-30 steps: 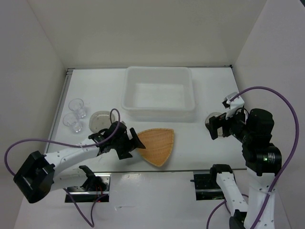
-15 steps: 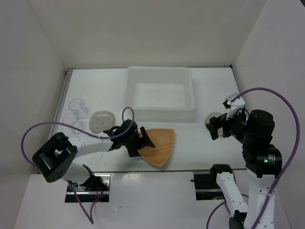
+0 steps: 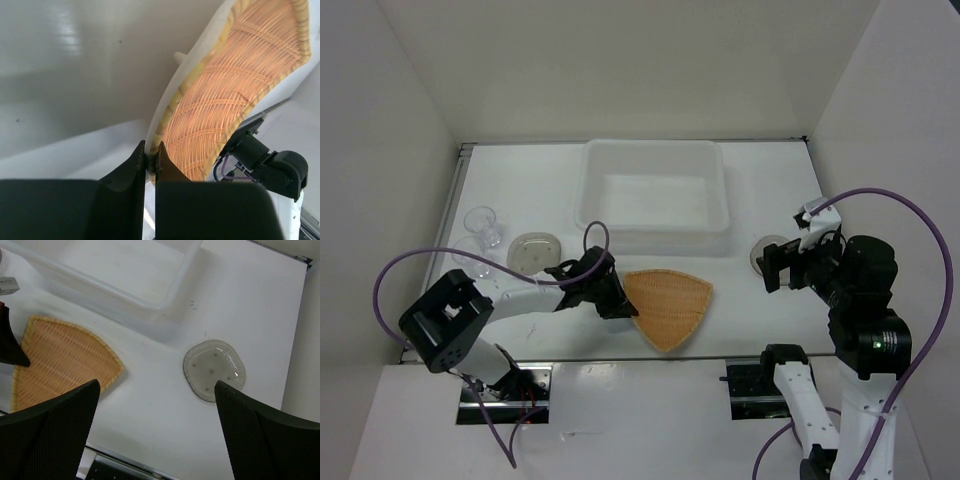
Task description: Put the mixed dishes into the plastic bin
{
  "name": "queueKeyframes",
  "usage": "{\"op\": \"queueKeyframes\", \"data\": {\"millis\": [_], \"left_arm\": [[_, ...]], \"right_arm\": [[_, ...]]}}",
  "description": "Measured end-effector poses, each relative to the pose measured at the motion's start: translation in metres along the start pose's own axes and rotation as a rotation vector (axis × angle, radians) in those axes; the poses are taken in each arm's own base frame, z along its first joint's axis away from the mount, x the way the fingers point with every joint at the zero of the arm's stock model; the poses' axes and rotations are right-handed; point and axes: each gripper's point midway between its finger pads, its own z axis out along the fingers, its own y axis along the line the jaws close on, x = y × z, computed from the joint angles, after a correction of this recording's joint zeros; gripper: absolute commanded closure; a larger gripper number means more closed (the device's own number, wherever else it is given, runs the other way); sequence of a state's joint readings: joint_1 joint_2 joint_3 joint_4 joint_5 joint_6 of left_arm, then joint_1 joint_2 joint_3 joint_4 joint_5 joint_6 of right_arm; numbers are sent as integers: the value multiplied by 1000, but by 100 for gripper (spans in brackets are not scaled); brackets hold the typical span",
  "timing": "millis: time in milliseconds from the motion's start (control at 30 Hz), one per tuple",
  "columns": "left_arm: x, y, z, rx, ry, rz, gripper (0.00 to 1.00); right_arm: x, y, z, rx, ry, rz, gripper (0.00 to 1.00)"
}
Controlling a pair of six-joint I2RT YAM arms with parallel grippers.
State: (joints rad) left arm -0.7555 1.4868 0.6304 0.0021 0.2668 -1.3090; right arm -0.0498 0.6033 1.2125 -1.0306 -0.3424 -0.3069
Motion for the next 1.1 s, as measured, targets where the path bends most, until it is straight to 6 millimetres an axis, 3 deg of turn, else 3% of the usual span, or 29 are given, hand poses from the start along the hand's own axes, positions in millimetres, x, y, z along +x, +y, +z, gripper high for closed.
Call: {"op": "queueKeyframes", "data": {"millis": [100, 167, 267, 467, 567, 667, 800, 933, 1100], "left_arm": [[0, -4, -6, -24, 5, 1, 100], [-2, -18, -23, -20, -14, 18, 100], [-9, -52, -70, 26, -92, 50, 100], [-38, -164, -184, 290, -316, 113, 100], [-63, -193, -204, 346, -396, 97, 100], [-99, -208, -190, 319, -447, 57, 100], [-160, -203, -125, 181, -456, -35, 100], [-209, -188, -64, 61, -438, -104, 100], [-237, -178, -31, 2, -433, -159, 100]], "right_arm": [[2, -5, 1, 39, -4, 21, 0], [3, -8, 0, 58, -12, 31, 0], [3, -10, -3, 88, -35, 44, 0], [-2, -13, -19, 153, -122, 50, 0], [-6, -15, -22, 175, -145, 57, 0], [-7, -17, -23, 186, -151, 61, 0], [-6, -19, -23, 201, -165, 68, 0], [-3, -20, -21, 214, -181, 75, 0], [-4, -21, -23, 226, -201, 72, 0]]}}
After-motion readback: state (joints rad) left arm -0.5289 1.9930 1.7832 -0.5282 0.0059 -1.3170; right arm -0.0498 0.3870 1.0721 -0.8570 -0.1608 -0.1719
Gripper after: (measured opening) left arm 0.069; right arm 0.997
